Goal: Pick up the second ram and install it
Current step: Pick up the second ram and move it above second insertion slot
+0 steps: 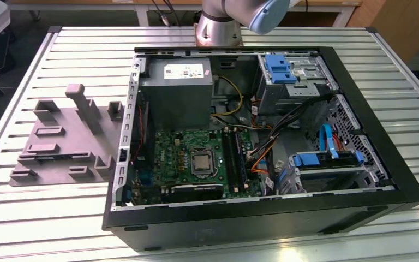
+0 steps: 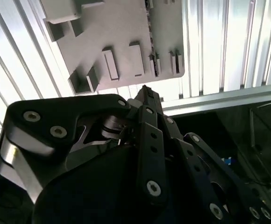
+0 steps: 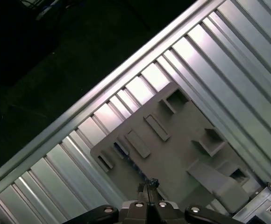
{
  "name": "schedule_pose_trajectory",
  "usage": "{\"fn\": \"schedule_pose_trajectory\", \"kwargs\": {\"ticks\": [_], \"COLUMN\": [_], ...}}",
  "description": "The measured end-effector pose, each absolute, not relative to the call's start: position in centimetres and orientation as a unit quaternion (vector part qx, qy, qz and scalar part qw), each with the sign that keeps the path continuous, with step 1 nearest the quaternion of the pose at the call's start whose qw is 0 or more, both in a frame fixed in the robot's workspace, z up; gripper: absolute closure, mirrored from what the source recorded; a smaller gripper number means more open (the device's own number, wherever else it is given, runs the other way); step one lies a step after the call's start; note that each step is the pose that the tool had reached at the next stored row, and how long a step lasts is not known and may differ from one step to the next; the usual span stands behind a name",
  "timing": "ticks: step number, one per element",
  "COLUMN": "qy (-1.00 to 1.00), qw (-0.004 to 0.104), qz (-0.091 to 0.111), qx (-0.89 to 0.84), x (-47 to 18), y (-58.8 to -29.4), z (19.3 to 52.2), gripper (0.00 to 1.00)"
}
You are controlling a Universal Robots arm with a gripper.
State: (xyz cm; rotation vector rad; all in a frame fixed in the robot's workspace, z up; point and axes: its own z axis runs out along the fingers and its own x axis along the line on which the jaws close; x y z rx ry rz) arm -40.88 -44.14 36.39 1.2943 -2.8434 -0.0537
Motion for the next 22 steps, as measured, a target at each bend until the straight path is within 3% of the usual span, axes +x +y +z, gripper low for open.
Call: {"fn": "schedule_pose_trajectory", "kwargs": {"ticks": [22], "qy": [-0.871], "qw": [0.01], "qz": [-0.016], "qx": [0.491], "x": [-40.89], "y": [-44.14], "z": [36.25], "gripper": [0.89]}}
